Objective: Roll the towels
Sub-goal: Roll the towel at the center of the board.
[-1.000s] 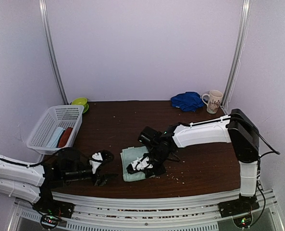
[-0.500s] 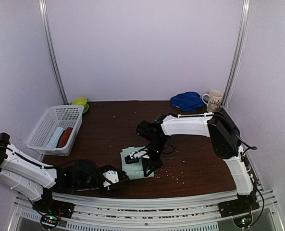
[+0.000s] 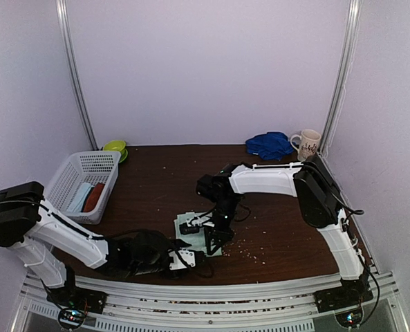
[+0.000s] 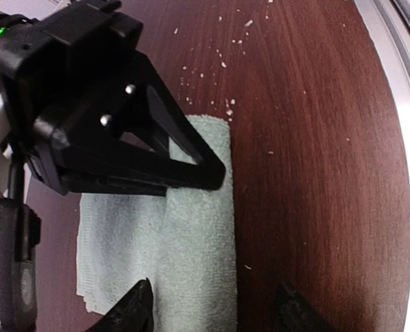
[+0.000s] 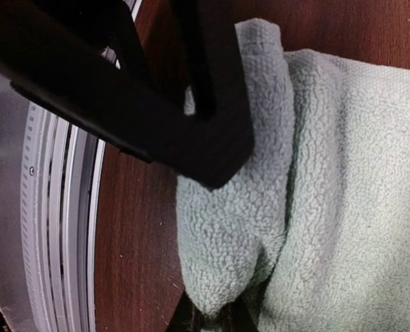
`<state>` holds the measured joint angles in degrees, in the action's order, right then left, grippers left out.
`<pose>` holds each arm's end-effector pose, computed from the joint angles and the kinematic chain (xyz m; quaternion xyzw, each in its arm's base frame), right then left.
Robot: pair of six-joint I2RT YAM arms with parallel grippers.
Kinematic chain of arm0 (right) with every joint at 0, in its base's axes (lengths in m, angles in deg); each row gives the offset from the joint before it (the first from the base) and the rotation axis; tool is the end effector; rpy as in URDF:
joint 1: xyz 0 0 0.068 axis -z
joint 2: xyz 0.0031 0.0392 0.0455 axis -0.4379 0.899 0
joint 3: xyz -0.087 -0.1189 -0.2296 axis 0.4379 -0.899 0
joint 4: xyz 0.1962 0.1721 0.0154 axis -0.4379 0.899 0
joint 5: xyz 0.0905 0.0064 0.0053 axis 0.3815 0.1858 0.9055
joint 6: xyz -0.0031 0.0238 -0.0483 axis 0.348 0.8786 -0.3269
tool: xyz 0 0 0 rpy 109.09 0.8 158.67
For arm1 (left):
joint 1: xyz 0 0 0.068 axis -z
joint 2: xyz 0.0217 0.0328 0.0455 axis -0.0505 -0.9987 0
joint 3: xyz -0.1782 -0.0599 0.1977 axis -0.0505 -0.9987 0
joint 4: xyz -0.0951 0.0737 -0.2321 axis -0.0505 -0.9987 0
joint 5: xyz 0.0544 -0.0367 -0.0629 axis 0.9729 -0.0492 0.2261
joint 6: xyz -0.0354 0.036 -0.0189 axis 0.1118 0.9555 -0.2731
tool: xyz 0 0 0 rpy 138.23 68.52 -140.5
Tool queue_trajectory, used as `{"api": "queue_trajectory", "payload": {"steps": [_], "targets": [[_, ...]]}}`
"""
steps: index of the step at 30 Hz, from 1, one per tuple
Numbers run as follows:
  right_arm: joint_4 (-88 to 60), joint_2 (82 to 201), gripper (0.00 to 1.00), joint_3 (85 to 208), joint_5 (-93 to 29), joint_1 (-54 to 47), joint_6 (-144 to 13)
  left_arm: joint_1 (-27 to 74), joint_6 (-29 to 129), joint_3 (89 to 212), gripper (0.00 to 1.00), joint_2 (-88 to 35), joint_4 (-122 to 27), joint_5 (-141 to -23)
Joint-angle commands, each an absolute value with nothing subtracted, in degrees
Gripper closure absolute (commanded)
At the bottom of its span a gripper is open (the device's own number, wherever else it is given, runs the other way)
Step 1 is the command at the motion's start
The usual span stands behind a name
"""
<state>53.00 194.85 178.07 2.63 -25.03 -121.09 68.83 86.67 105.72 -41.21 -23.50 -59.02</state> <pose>0.2593 0.3584 0.1442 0.7018 -0.6135 -0.3590 0.0474 0.0942 -0.2569 0.1249 0.6213 0.6307 -0.0744 0.4590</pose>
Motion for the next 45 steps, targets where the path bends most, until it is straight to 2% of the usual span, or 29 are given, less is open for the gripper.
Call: {"api": "queue_trajectory", "payload": {"steps": [1, 4, 7, 9, 12, 15, 20, 23, 32, 41, 45], "targets": [[55.5, 198.4, 1.0, 177.2, -0.5, -24.9, -120.1, 69.7, 88.0, 108.0, 0.4, -44.1, -25.1, -57.1], [55.6, 198.3, 1.0, 177.0, -0.6, -24.8, -120.3, 69.6, 87.1, 109.7, 0.44, -46.5, -27.0, -55.4], [55.7, 198.2, 1.0, 176.9, -0.6, -24.8, -120.5, 69.7, 86.2, 110.5, 0.52, -47.4, -27.5, -54.5], [55.7, 198.1, 1.0, 176.9, -0.6, -24.9, -120.5, 69.7, 85.9, 110.8, 0.63, -47.6, -28.1, -55.1], [56.0, 197.7, 1.0, 177.3, -0.4, -24.7, -121.0, 69.7, 84.9, 111.8, 0.84, -48.0, -30.0, -56.2], [56.2, 196.1, 0.92, 177.2, -0.8, -24.5, -121.7, 69.7, 83.6, 112.6, 1.0, -48.6, -32.2, -57.6], [54.6, 190.7, 0.63, 175.1, -1.7, -23.5, -122.4, 69.6, 80.7, 113.8, 1.0, -49.1, -35.2, -61.9], [53.2, 186.7, 0.53, 173.2, -2.6, -22.2, -122.8, 68.9, 78.6, 114.4, 1.0, -48.9, -36.6, -64.6], [47.2, 173.5, 0.46, 164.7, -5.2, -15.7, -124.1, 63.7, 71.4, 114.0, 1.0, -45.8, -37.0, -74.1], [22.0, 154.7, 0.4, 140.5, -9.8, -15.9, -131.6, 54.6, 63.9, 118.5, 1.0, -46.0, -42.4, -90.4], [11.4, 149.8, 0.38, 131.8, -16.4, -19.5, -134.4, 51.2, 60.9, 122.8, 1.0, -49.8, -46.2, -98.2]]}}
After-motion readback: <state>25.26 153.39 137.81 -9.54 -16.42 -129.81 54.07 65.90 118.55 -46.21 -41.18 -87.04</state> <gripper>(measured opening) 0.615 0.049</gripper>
